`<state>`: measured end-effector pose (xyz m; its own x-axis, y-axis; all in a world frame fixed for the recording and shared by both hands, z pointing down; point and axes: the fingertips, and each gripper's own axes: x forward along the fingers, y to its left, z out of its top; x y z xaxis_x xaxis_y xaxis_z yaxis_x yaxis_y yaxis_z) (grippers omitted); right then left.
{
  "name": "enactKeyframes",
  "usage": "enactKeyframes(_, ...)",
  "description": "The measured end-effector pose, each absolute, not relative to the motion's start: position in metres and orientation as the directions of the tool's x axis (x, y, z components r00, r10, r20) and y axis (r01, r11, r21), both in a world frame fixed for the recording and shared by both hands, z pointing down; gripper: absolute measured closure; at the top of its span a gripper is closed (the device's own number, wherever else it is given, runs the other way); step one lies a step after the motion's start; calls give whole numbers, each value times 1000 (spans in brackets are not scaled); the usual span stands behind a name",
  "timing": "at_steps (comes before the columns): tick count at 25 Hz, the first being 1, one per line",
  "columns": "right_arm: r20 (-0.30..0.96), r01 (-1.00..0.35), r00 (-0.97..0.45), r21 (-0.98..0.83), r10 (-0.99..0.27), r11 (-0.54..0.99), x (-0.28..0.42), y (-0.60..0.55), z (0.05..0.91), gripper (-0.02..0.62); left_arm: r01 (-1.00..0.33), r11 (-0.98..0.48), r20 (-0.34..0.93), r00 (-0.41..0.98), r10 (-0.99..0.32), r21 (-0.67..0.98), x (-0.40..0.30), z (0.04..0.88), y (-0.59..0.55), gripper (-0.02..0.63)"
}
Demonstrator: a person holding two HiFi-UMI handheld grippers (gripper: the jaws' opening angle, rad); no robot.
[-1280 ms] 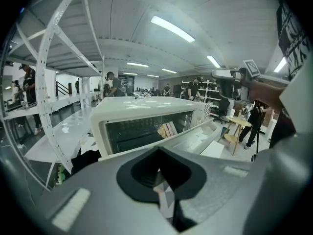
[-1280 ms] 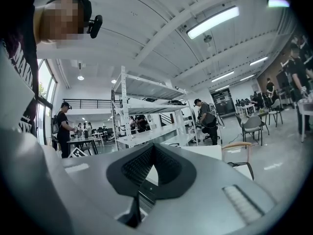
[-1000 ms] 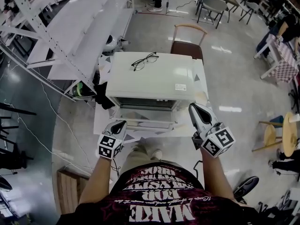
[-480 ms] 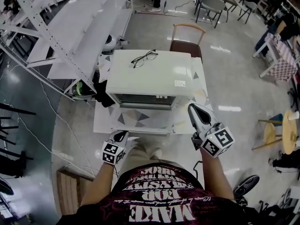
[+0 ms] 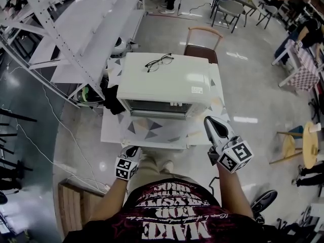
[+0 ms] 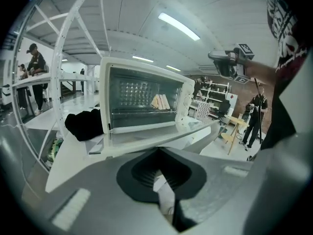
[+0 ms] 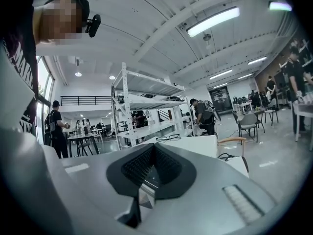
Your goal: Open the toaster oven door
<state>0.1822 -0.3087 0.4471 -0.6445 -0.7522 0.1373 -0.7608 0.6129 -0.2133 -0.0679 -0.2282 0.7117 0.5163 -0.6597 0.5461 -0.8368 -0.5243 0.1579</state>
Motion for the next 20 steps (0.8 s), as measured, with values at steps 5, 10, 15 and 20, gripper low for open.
enactKeyframes(5,161,-752,-657,-216,-737,623,172,-306,456,569,-851,-494,539,505,-674,180,-68,735,-221,603)
enactKeyframes(10,179,-741,-670,-216,-720,636,162,-301,463,569,-850,-499,520,507,-688,168,-70,745,-219,603)
enactKeyframes(15,209,-737,-675,-213,-707,641,155,-302,473,569,-853,-494,500,506,-703,168,-69,761,-213,603)
enactKeyframes(20,221,-718,-696,-196,-684,667,144,-300,473,569,-857,-491,481,500,-720,156,-69,771,-208,603)
